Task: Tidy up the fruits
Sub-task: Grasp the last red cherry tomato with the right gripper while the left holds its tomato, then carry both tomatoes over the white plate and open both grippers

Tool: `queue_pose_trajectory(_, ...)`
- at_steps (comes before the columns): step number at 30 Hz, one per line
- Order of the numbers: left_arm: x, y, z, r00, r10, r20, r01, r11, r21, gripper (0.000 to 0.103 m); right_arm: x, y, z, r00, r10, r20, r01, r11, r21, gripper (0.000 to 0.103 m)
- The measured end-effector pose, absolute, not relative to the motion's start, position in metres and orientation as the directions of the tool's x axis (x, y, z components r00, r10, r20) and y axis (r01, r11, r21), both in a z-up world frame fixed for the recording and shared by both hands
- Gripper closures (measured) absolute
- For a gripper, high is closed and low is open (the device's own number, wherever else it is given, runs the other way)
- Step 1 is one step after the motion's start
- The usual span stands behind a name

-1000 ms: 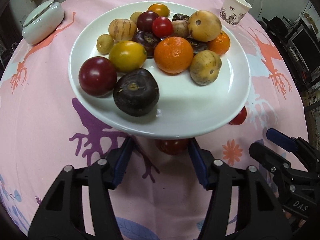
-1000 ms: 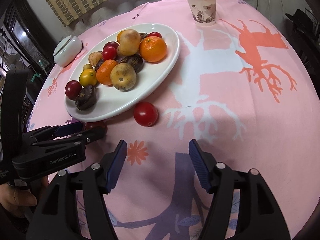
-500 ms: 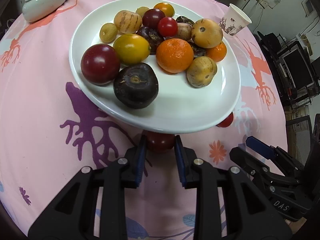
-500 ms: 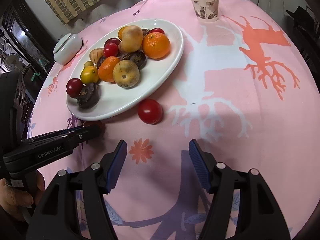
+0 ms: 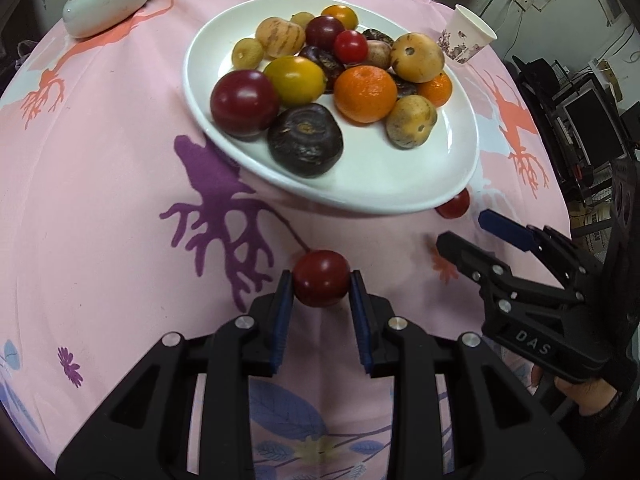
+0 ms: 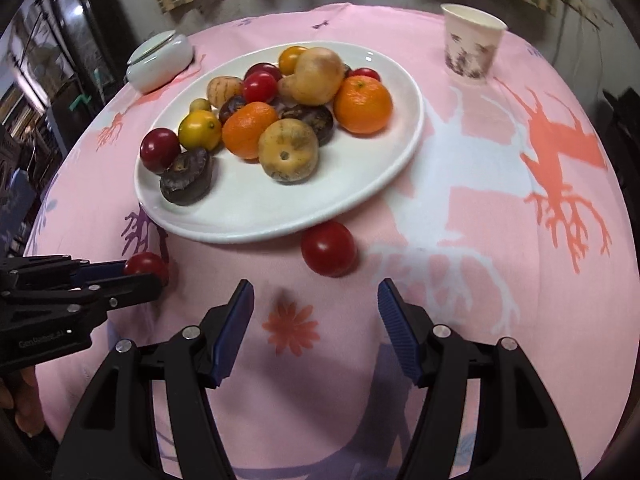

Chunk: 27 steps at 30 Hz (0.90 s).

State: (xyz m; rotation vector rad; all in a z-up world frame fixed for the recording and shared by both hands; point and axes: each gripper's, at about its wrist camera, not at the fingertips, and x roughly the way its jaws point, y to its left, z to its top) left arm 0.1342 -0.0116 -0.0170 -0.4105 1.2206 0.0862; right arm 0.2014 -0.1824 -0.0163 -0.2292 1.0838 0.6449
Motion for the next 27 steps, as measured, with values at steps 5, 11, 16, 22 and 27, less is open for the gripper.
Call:
queue_pose_trajectory(5,0.133,-0.012,-0.018,0.348,-0.145,-0.926,-0.269,0.931,-0.247,0.074,0.213,-0.166,-0.024,0.314,0.333,-0.889,-0.617,0.784,0.076,0.06)
queue_pose_trajectory(11,0.134,-0.009,-0.021,0.343,-0.158,-0.926,-0.275,0.926,-0.259,0.074,0.224,-0.176,-0.025,0.306,0.323,-0.896,-0.594,0.8,0.085,0.075)
queue_pose_trajectory(16,0.133,-0.01,-0.019,0.344,-0.156,-0.926,-0.273,0.927,-0.258,0.074,0.212,-0.192,-0.021,0.283,0.35,-0.893,-0.566,0.813,0.139,0.075)
queue_pose_trajectory(22,0.129,-0.012,-0.014,0.349,-0.16,-0.924,-0.262,0.929,-0.26,0.074,0.192,-0.202,-0.017,0.244,0.369,-0.897,-0.56,0.809,0.181,0.075)
queue_pose_trajectory(27,0.126,-0.015,0.0,0.364,-0.159,-0.918,-0.238,0.937,-0.257,0.074,0.178,-0.203,-0.002,0.24,0.416,-0.877,-0.566,0.794,0.222,0.075)
